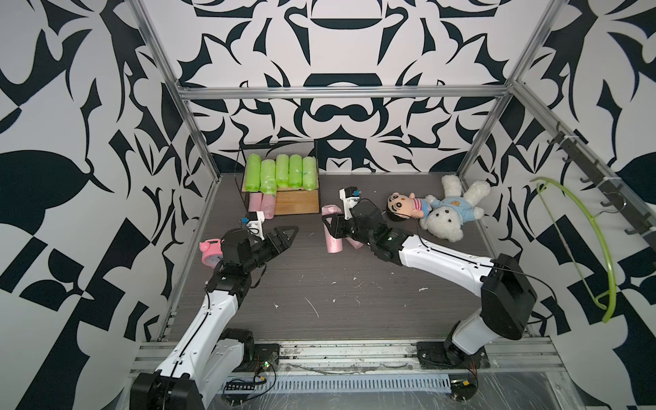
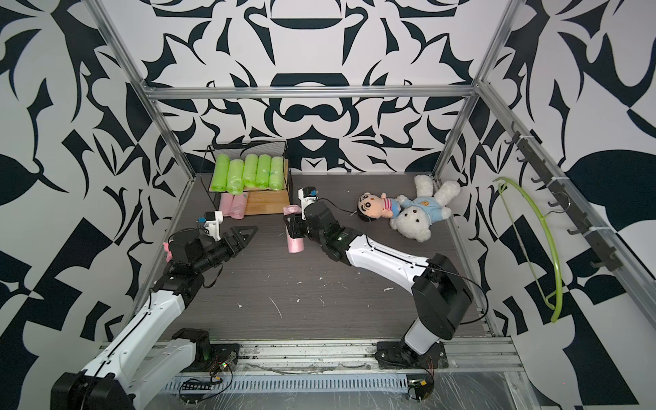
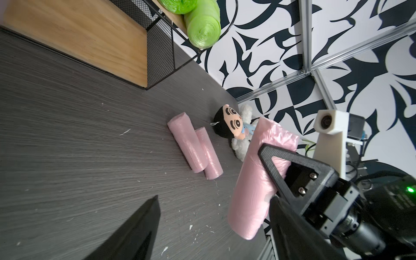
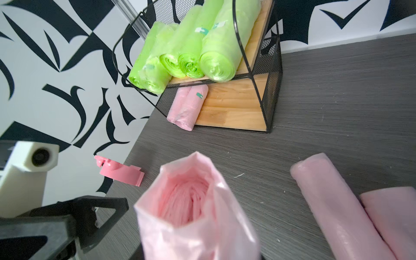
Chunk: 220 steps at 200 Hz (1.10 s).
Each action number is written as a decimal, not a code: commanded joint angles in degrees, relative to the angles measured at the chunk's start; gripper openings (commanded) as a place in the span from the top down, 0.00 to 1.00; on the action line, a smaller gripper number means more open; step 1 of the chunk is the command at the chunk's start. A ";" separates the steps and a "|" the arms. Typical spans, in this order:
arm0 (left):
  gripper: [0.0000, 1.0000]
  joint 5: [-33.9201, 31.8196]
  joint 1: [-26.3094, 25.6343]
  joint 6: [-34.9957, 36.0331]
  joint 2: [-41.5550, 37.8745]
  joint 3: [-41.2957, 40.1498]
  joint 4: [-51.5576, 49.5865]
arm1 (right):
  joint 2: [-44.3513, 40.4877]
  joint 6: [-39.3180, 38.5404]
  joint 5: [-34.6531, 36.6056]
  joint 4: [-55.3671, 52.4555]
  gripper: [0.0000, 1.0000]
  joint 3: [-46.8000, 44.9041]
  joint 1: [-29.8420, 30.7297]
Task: Sort the rolls of trash bags by color and place them on the shelf
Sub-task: Pick up the roll of trash bags from the center of the board.
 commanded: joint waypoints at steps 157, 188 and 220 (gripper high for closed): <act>0.08 3.95 -6.79 -20.71 5.78 -0.52 31.98 | -0.86 24.41 7.40 29.77 0.64 -0.29 0.70; 0.08 2.38 -7.62 -20.89 7.59 0.18 34.26 | 0.11 26.53 5.07 30.40 0.64 1.64 0.76; 0.07 2.41 -10.13 -20.17 10.89 2.22 36.93 | 1.23 29.20 3.53 32.52 0.64 2.85 0.78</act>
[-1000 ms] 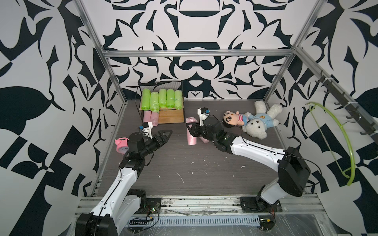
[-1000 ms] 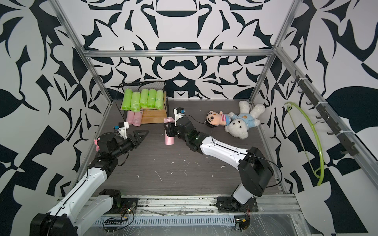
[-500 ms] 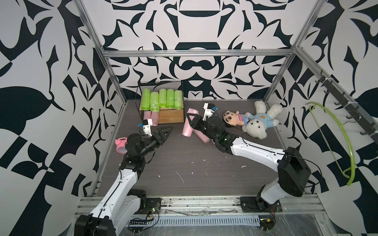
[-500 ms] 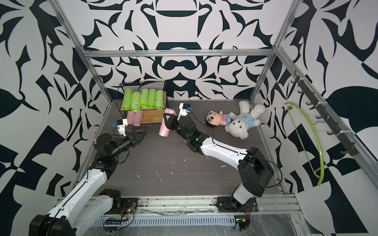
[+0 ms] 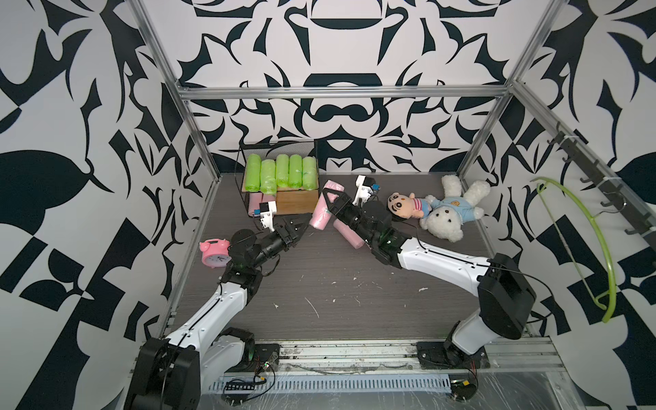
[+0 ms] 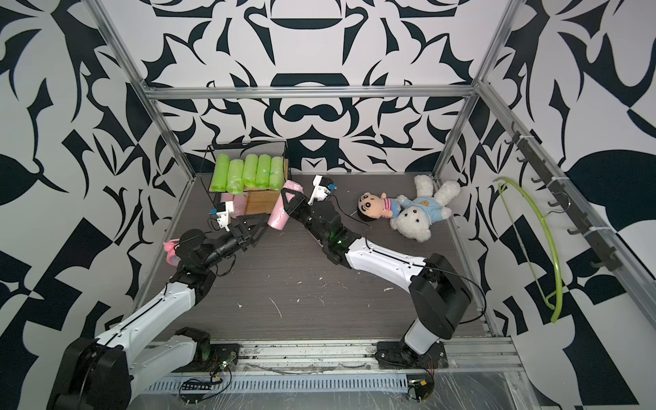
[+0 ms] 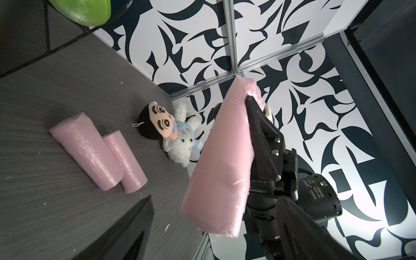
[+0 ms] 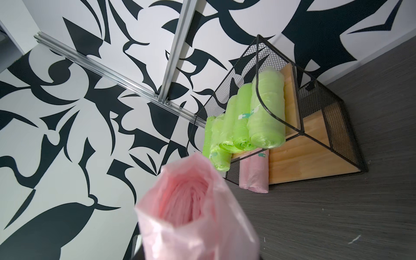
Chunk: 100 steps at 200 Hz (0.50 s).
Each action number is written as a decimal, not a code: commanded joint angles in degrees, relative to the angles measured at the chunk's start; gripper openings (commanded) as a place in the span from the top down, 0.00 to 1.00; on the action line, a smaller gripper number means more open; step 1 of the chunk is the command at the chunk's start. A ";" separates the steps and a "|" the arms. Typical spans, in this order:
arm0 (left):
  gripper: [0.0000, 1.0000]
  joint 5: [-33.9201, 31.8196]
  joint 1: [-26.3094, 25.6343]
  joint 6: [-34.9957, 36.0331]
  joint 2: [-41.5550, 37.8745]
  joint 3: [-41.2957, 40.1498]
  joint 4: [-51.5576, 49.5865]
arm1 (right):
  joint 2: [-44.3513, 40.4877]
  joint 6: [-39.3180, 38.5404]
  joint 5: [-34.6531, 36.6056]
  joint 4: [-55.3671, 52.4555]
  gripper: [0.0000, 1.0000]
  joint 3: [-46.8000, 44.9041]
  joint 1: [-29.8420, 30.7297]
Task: Sort the rolls of trash bags by color and place them on the shelf
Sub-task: Pick up the roll of trash bags from the center of the board.
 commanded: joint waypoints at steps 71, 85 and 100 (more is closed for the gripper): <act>0.40 -1.89 -2.06 -2.35 5.78 1.15 16.37 | 1.40 7.60 -3.64 11.15 0.64 4.91 1.42; 0.45 -1.85 -2.06 -2.41 5.91 1.30 16.68 | 1.71 7.68 -3.71 11.23 0.64 5.03 1.48; 0.52 -1.32 -2.04 -2.36 5.92 1.67 16.73 | 2.23 8.03 -3.79 11.61 0.64 5.29 1.52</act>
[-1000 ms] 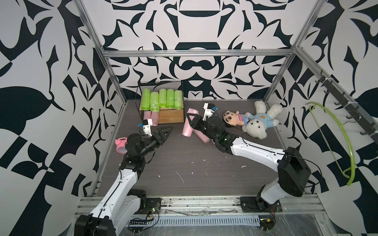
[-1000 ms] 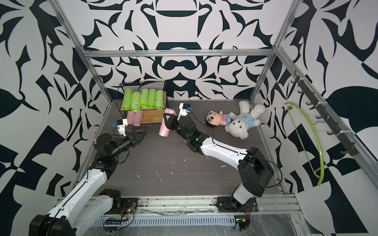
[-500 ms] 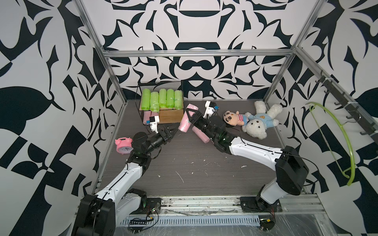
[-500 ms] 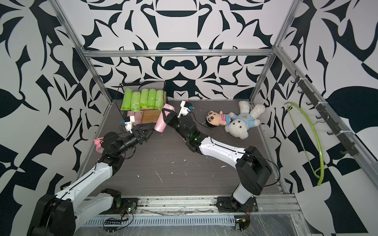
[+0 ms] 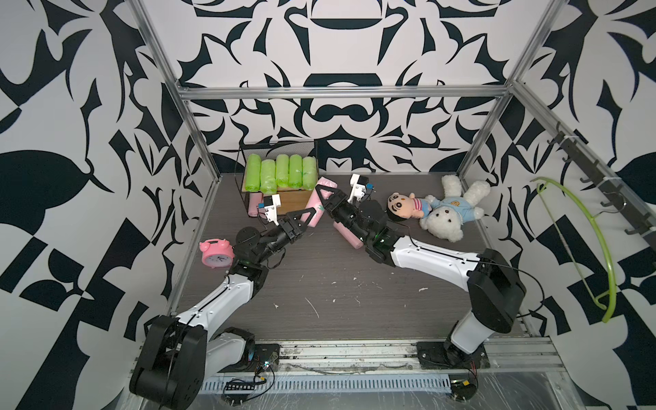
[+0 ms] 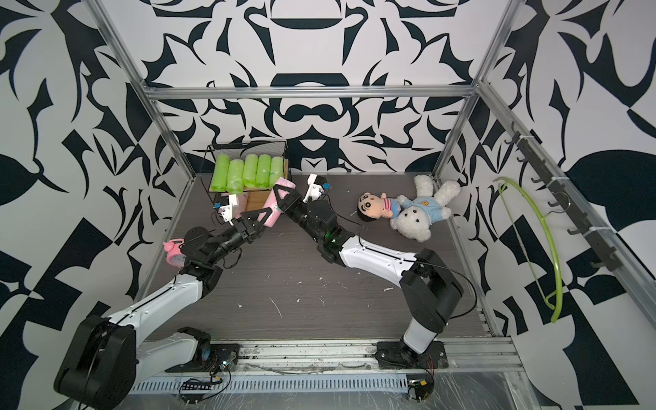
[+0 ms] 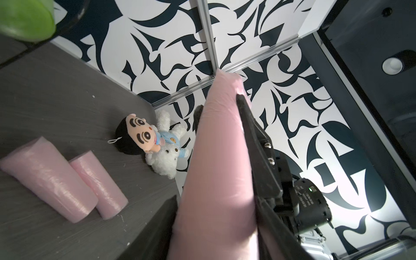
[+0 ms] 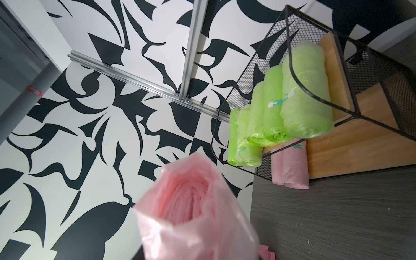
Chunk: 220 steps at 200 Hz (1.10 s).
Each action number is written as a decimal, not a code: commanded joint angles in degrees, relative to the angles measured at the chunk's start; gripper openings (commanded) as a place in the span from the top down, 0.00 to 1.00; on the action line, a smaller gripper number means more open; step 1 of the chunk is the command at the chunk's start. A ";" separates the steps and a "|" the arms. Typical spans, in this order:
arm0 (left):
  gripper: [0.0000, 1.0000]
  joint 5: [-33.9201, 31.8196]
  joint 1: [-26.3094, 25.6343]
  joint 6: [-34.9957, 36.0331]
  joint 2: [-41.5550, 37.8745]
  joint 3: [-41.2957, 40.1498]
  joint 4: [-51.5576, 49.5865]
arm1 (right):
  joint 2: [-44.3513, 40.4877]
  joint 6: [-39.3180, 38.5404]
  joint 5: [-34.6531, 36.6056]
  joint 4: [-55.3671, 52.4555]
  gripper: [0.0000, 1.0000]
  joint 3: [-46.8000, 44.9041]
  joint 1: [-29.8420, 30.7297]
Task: Sort the rolls of trash bags by color and place them on the shelf
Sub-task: Pick up the roll of trash bags from the center of the board.
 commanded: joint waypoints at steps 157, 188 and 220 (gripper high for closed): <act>1.00 0.58 3.00 5.64 -5.36 -1.52 -4.75 | -3.40 -6.85 2.23 -1.86 0.00 -0.23 -0.94; 1.00 1.15 4.96 10.43 -7.96 -2.55 -12.41 | -5.90 -10.41 2.32 -6.36 0.00 -0.25 -2.53; 1.00 0.80 7.08 16.09 -8.48 -3.30 -19.85 | -9.92 -18.43 3.41 -12.93 0.00 -0.16 -3.64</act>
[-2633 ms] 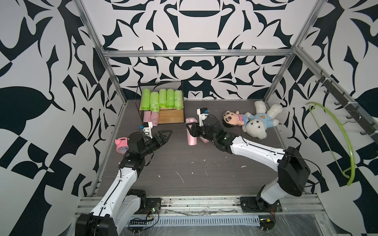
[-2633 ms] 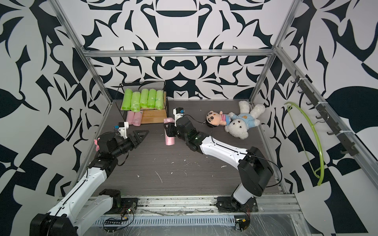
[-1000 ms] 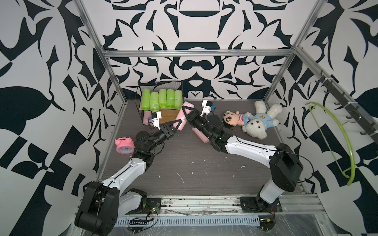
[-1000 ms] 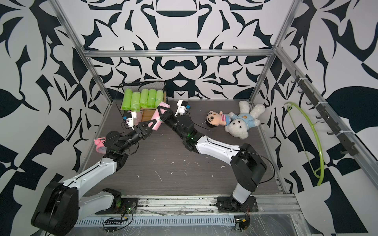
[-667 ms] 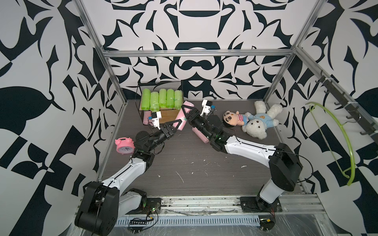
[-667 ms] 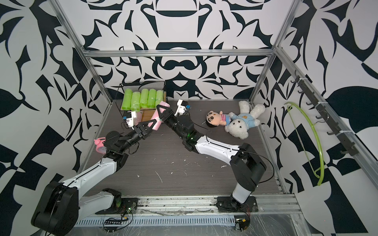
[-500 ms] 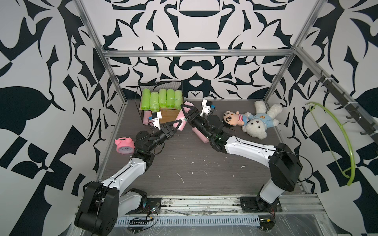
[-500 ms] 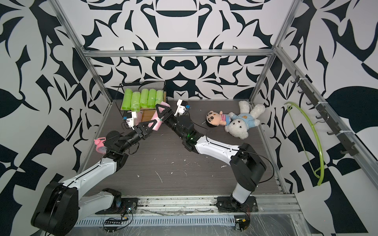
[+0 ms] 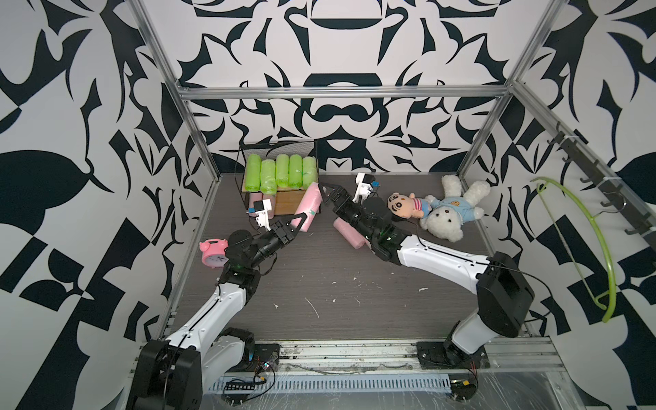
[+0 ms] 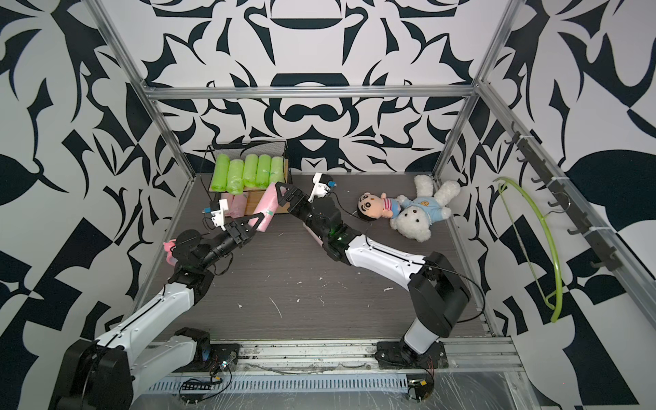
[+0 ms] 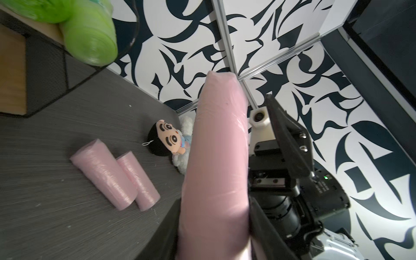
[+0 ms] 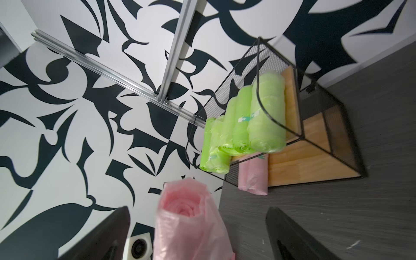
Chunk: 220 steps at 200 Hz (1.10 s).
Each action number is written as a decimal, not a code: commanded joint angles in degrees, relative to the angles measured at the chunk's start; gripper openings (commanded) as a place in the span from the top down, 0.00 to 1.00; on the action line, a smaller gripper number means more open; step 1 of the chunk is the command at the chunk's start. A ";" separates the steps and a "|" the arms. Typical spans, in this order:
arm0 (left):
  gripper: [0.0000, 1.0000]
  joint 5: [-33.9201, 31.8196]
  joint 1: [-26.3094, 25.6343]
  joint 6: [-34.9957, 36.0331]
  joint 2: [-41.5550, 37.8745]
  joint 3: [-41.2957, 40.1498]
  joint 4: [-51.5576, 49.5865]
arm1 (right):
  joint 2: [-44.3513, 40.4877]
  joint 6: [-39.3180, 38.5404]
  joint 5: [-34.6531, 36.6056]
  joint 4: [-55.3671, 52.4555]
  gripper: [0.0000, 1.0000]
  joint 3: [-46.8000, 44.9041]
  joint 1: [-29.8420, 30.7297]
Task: Sort the rolls of trash bags by color and place them on the shelf
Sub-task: Pick up the roll of trash bags from the center of the board, then place the roll of trash bags on the shelf.
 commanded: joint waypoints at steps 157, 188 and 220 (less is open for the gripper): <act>1.00 -14.53 5.35 26.61 8.96 -2.74 -13.93 | -10.66 -37.28 -4.42 -30.52 0.00 2.52 0.18; 1.00 -17.35 6.05 27.48 15.87 -2.19 -7.89 | -10.17 -37.47 -4.75 -31.03 0.00 2.84 0.23; 1.00 -19.28 6.62 28.12 23.83 0.06 -0.86 | -10.14 -37.61 -4.47 -32.62 0.00 3.40 0.23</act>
